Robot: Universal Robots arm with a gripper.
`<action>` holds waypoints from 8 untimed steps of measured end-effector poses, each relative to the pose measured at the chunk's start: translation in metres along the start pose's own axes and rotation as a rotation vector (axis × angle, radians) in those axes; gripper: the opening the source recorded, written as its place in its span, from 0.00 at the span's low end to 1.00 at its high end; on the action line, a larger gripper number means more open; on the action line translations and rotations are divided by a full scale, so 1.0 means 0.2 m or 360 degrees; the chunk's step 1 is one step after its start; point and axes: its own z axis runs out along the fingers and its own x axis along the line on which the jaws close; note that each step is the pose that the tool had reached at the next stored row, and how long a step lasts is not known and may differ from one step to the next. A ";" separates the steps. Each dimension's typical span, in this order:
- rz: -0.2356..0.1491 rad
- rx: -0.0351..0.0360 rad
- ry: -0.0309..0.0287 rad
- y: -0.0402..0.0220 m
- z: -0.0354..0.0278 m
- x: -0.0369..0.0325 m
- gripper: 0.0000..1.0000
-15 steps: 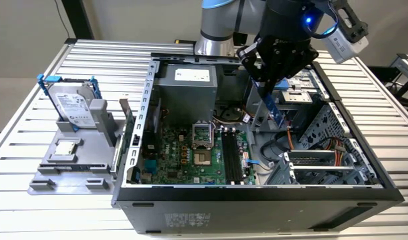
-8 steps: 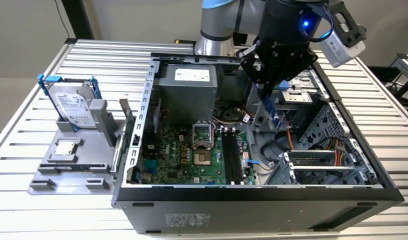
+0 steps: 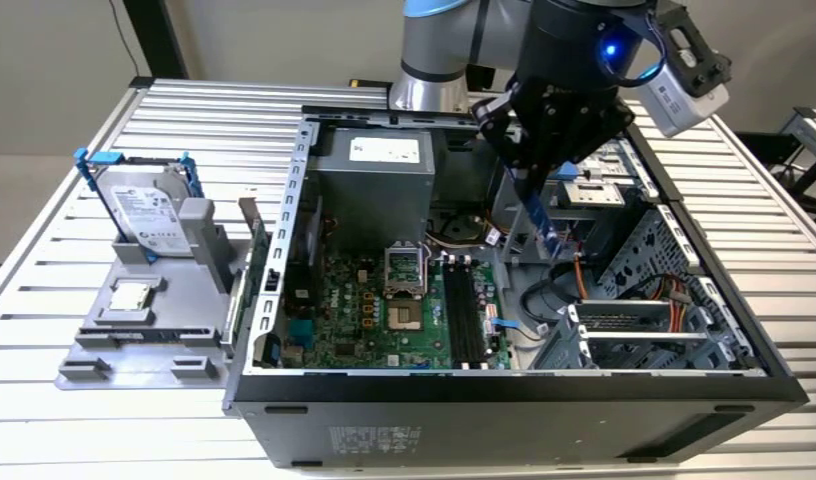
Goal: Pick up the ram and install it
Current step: 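Insert the ram into the slot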
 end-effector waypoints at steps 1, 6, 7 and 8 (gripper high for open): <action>0.0002 0.0000 0.00000 0.000 0.002 0.000 0.00; 0.0027 -0.0008 -0.00001 0.000 0.006 0.000 0.00; 0.0029 -0.0007 0.00000 0.000 0.007 0.000 0.00; 0.0031 -0.0008 -0.00001 0.000 0.010 0.000 0.00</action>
